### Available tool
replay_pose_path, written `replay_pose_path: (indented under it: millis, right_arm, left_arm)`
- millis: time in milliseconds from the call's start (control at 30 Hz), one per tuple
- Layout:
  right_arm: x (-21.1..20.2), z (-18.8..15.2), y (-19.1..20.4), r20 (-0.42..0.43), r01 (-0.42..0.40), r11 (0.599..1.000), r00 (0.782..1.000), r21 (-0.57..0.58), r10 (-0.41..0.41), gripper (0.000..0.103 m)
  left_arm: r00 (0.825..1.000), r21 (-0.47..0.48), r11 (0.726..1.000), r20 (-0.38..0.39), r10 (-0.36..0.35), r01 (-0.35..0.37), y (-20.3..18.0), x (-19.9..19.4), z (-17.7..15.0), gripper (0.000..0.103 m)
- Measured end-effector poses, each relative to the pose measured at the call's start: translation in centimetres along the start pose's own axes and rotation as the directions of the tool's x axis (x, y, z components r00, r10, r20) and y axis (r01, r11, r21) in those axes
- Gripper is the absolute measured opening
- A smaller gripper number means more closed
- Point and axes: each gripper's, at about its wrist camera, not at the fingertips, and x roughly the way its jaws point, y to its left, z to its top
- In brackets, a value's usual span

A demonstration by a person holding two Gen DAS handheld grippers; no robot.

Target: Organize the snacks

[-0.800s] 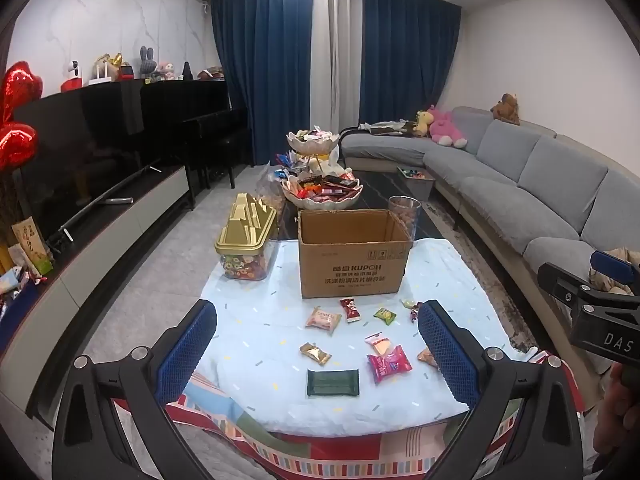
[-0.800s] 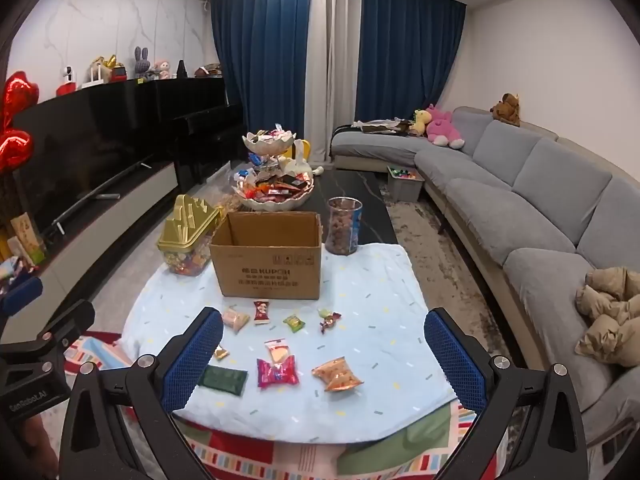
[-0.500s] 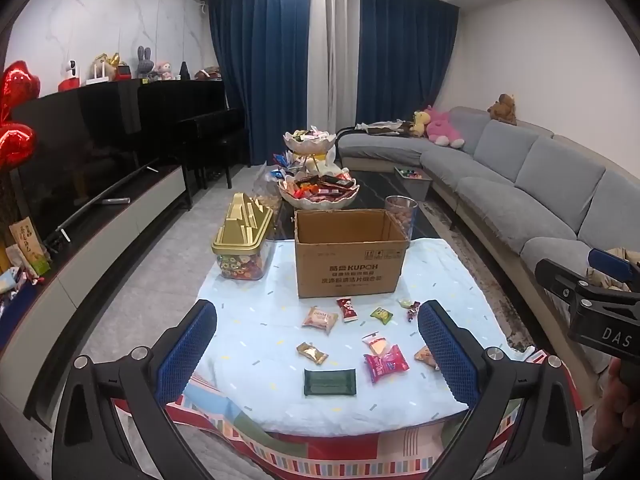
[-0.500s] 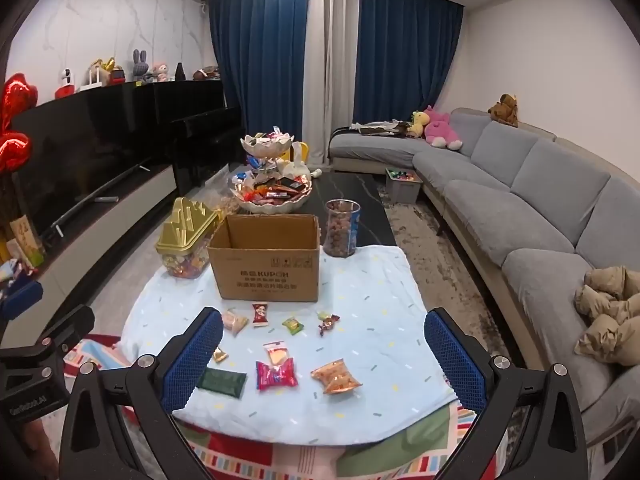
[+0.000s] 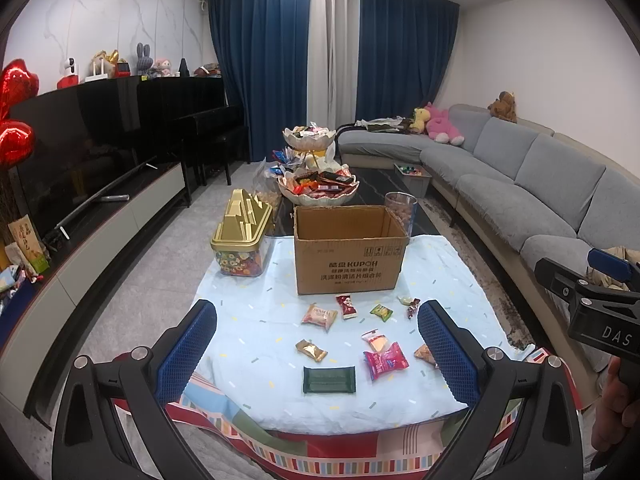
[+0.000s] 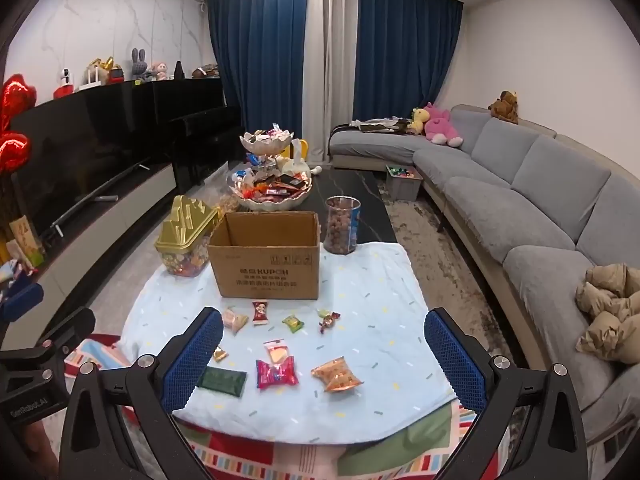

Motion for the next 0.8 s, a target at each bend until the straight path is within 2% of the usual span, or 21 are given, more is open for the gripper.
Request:
replay_pose_path:
  millis: [800]
  right_arm:
    - [0.8, -0.5, -0.4, -0.009, 0.003, 1.000, 1.000, 0.012, -0.002, 0.102]
  left_arm:
    - [1.000, 0.006, 1.000, -0.020, -0.006, 0.006, -0.7, 1.1, -1.8, 0.102]
